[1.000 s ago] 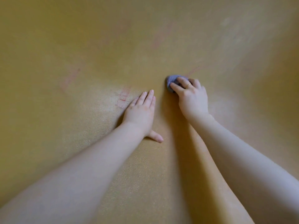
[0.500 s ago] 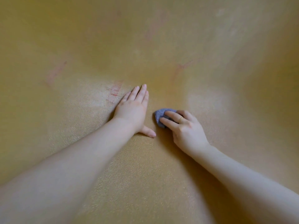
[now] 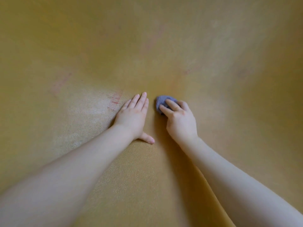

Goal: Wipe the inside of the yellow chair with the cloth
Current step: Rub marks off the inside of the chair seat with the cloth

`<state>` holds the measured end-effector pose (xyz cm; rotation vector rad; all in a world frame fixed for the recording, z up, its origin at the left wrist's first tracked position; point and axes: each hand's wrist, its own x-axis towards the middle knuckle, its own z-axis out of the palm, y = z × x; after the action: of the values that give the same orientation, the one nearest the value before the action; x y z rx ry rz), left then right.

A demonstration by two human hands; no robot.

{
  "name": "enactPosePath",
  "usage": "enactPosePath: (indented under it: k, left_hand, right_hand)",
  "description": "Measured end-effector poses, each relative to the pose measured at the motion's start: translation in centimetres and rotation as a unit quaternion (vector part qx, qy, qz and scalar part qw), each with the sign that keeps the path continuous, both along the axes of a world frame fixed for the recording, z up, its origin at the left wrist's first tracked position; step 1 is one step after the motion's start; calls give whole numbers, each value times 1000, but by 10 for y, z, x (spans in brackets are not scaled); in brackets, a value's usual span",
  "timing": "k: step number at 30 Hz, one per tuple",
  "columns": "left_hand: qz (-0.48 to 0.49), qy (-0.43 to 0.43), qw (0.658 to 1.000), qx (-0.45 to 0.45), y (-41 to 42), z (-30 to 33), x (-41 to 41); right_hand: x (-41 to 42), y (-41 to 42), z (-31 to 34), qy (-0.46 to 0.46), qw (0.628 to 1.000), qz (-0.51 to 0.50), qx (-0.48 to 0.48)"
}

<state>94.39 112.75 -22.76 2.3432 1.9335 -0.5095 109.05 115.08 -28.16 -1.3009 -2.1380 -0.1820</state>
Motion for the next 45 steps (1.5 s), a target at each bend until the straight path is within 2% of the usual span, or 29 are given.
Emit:
enactPosePath:
  k: [4, 7, 11, 13, 16, 19, 21, 25, 29, 33, 36, 39, 42, 45]
  left_hand:
    - [-6, -19, 1000, 17, 8, 9, 4]
    - [-33, 13, 997, 68, 23, 15, 2]
    - [-54, 92, 988, 112, 50, 21, 6]
    - [-68, 99, 987, 110, 59, 20, 7]
    - [-70, 91, 988, 105, 62, 15, 3]
    - [-72, 82, 988, 111, 63, 12, 2]
    - [-71, 72, 988, 113, 63, 13, 2]
    - [-69, 60, 991, 98, 62, 16, 3]
    - [-71, 58, 991, 100, 62, 16, 3]
    - [-72, 64, 990, 102, 63, 13, 3]
    - [-70, 64, 991, 95, 64, 13, 3]
    - [-65, 74, 991, 91, 65, 11, 4]
    - [-58, 71, 992, 89, 64, 13, 6]
    - [-54, 69, 993, 85, 62, 15, 8]
  right_hand:
    - [12, -43, -13, -32, 996, 65, -52]
    - [26, -23, 1, -122, 988, 94, -26]
    - [34, 27, 20, -161, 986, 33, 3]
    - [32, 48, 29, -166, 986, -6, -13]
    - [30, 72, 47, -115, 986, -95, -69]
    - [12, 75, 46, -6, 988, -153, 4]
    - [-5, 60, 27, 18, 990, -133, 31]
    - [-20, 18, -8, 8, 998, -69, 1]
    - [-5, 24, -3, -47, 999, -20, 19]
    - [19, 61, 26, -128, 988, -3, 83]
    - [49, 99, 51, -78, 984, -115, 114]
    - [57, 114, 60, 61, 969, -225, 79]
    - [37, 101, 53, 174, 954, -242, 10]
    - [19, 66, 30, 150, 972, -182, -9]
